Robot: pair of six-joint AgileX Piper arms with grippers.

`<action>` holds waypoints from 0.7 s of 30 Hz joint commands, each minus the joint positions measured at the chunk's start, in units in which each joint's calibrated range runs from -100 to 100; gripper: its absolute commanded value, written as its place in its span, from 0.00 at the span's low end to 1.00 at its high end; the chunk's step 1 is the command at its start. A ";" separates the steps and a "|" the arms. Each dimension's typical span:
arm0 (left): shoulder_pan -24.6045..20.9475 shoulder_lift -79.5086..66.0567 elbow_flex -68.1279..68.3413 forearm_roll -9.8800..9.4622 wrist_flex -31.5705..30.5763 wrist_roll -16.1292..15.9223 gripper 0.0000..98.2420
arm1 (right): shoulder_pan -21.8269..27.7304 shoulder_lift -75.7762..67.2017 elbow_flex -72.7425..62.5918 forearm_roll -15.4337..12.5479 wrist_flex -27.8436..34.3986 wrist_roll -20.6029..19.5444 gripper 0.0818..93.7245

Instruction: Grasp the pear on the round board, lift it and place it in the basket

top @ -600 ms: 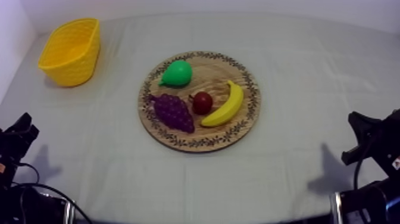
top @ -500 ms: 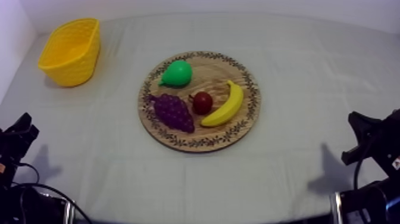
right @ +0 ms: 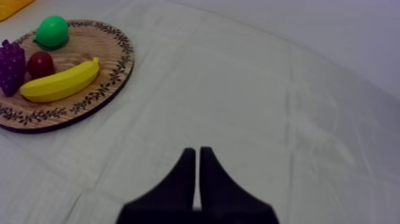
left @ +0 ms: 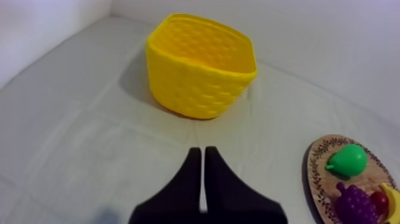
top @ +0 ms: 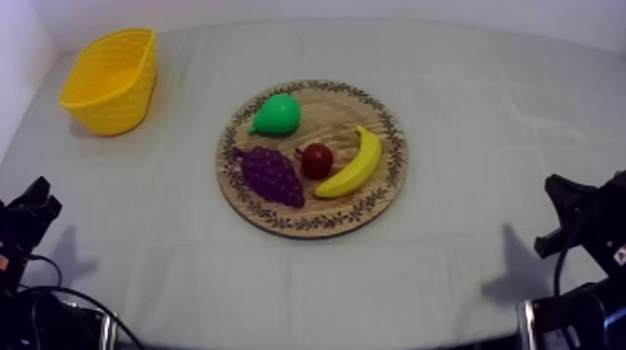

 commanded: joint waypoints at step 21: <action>8.66 14.08 -15.27 6.61 8.56 -7.96 0.00 | 0.02 -0.04 -0.05 -0.01 0.02 0.02 0.00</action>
